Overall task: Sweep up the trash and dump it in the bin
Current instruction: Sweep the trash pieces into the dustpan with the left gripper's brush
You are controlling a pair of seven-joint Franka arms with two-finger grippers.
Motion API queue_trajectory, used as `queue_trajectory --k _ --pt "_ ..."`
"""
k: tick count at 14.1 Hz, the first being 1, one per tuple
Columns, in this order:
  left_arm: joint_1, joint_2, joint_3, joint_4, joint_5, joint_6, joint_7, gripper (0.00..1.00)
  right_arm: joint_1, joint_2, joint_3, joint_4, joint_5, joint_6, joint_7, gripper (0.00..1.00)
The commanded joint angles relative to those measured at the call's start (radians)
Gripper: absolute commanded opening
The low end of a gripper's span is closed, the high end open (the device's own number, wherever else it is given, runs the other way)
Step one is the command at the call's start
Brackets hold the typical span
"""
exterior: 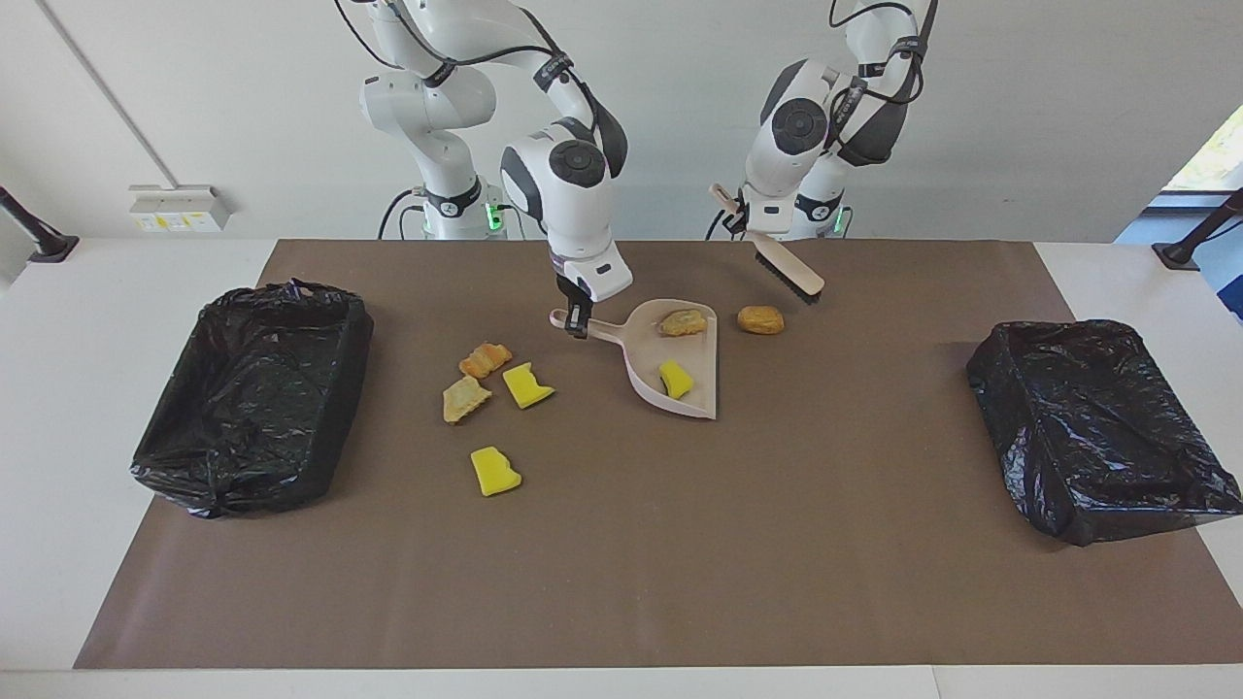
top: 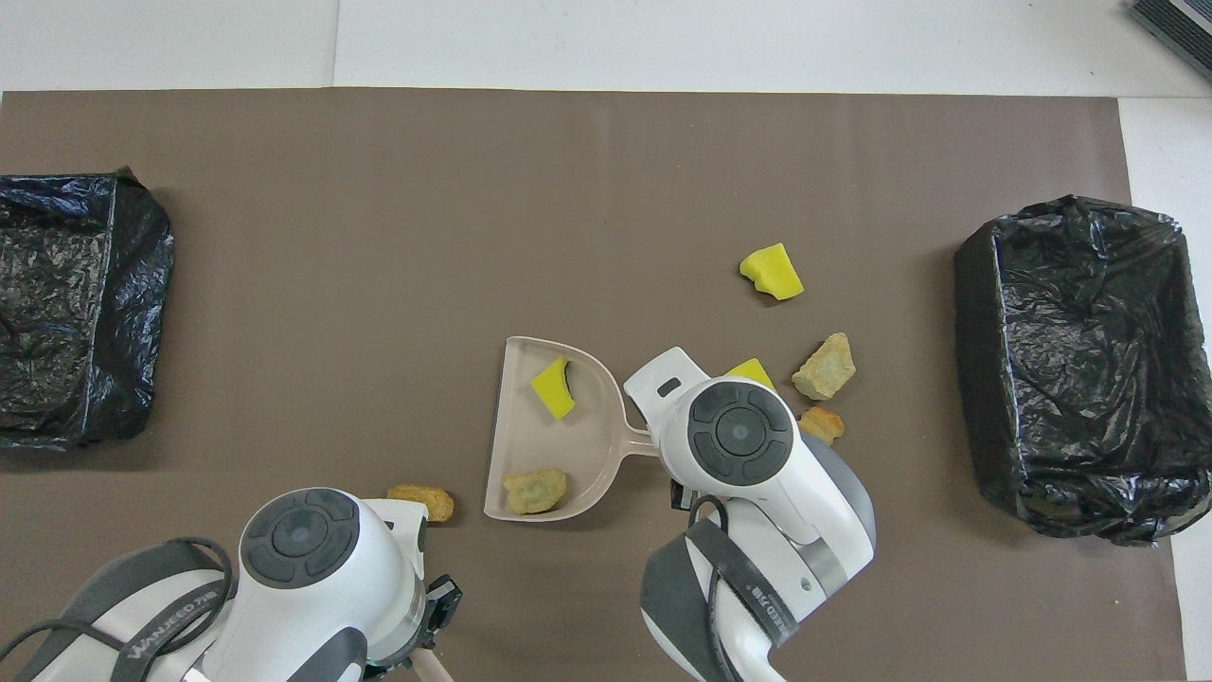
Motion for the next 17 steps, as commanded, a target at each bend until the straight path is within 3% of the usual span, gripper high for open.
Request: queue_trajectory --k 1,5,10,14,17 --pt "0.002 0.047 -0.01 -0.039 0.011 0.118 0.026 0.0 -0.012 -0.007 0.001 -0.011 0.004 0.024 -0.046 0.0" --pt "-0.003 0.123 -0.012 0.003 -0.012 0.215 0.349 0.0 -0.012 -0.009 0.001 -0.013 0.004 0.018 -0.03 0.0" --pt "-0.038 0.153 -0.014 0.037 -0.068 0.299 0.682 0.0 -0.012 -0.009 0.003 -0.013 0.005 0.016 -0.012 0.0" --pt "-0.09 0.238 -0.014 0.19 -0.086 0.284 0.714 0.0 -0.012 -0.009 0.001 -0.013 0.005 0.015 -0.009 0.0" --pt "-0.102 0.238 -0.014 0.246 -0.086 0.255 0.712 0.0 -0.012 -0.009 0.001 -0.013 0.007 0.015 -0.004 0.0"
